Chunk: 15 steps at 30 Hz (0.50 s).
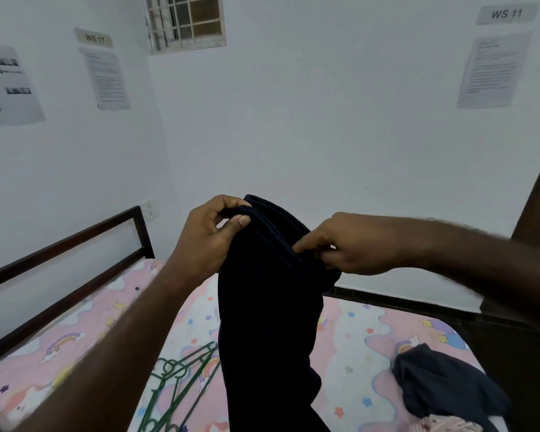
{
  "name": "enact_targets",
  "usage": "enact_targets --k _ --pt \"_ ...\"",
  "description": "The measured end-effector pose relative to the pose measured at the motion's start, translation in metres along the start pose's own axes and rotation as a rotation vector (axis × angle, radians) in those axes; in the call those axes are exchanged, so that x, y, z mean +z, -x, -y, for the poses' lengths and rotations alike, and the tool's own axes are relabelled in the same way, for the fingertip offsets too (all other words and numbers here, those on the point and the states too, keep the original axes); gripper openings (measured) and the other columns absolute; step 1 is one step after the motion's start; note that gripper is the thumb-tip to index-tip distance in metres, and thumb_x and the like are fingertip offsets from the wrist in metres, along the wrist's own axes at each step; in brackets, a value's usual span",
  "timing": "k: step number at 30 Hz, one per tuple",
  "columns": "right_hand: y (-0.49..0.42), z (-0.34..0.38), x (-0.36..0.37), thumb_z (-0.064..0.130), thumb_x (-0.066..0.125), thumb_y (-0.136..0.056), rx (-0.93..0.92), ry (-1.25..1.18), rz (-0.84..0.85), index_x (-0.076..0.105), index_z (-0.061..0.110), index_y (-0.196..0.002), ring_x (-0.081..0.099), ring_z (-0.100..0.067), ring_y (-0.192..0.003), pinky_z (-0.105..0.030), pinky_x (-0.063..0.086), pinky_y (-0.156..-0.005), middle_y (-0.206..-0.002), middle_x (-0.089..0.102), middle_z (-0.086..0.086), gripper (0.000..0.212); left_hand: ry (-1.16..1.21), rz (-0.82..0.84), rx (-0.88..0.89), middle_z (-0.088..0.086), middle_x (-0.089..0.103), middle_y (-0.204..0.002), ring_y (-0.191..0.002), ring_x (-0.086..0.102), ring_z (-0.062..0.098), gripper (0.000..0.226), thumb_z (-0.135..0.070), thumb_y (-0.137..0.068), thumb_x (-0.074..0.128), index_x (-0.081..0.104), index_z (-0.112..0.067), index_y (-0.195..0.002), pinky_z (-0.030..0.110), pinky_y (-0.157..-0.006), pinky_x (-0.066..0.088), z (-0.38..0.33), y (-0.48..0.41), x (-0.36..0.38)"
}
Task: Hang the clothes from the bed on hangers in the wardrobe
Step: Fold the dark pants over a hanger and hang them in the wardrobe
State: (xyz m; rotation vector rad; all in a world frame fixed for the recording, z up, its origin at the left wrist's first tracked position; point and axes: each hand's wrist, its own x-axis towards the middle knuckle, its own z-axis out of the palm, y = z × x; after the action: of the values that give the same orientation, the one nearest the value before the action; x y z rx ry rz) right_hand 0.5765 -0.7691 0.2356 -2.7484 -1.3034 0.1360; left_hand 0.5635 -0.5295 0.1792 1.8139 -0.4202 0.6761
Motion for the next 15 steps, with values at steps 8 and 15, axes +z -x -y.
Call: enact_targets --k 8,15 --pt "0.008 -0.013 0.000 0.034 0.038 -0.095 0.133 0.395 0.067 0.050 0.031 -0.109 0.053 -0.020 -0.078 -0.035 0.049 -0.078 -0.077 0.051 0.008 0.019 0.005 -0.035 -0.030 -0.010 0.070 -0.092 -0.097 0.065 0.017 0.018 -0.004 -0.093 0.059 0.065 -0.021 -0.097 0.027 -0.085 0.053 0.009 0.017 -0.002" --pt "0.000 -0.033 0.009 0.036 0.063 -0.093 -0.082 -0.094 -0.011 0.059 0.029 -0.098 0.059 -0.003 -0.068 -0.015 0.042 -0.062 -0.076 0.062 0.012 0.010 0.079 -0.064 -0.051 -0.012 0.068 -0.088 -0.090 0.064 0.007 0.019 0.000 -0.096 0.053 0.060 -0.017 -0.098 0.021 -0.083 0.052 0.012 0.026 0.001"
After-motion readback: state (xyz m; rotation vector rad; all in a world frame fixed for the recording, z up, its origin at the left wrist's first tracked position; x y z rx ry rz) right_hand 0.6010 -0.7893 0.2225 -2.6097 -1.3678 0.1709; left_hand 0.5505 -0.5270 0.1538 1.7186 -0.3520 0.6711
